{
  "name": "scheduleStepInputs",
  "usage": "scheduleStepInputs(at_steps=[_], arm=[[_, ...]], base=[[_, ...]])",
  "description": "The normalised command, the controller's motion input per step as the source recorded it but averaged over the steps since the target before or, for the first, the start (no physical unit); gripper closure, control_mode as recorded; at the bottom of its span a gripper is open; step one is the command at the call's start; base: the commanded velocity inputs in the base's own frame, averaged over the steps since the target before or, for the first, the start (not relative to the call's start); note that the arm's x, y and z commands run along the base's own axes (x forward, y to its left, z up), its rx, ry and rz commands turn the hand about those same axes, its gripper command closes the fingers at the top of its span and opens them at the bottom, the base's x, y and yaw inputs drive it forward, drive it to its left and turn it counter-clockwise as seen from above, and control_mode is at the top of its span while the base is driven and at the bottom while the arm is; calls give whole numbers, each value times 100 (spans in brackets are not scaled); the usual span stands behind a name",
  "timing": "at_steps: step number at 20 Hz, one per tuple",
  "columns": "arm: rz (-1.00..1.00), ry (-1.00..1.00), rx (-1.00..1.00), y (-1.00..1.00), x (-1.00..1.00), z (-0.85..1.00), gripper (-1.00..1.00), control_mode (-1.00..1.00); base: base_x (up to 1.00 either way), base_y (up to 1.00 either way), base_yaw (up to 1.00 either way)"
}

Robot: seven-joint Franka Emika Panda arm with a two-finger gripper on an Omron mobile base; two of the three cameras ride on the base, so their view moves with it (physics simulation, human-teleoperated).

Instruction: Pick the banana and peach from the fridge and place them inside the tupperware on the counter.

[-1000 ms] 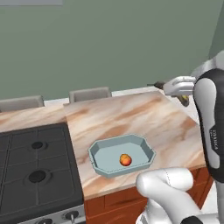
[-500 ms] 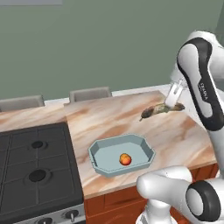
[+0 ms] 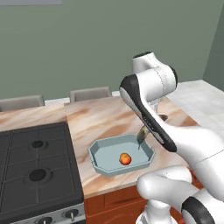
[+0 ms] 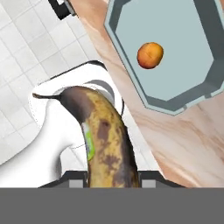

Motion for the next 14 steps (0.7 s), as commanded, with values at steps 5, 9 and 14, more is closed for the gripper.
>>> scheduleStepInputs(at_steps=[5,9,14], arm=[[0,-16,-28,8,10,-56,100,-100],[0,-12,-6,6,19,-37,100,-100],[0,-17,7,1,21,-11,100,-100]], base=[[0,0,0],[0,0,0],[0,0,0]])
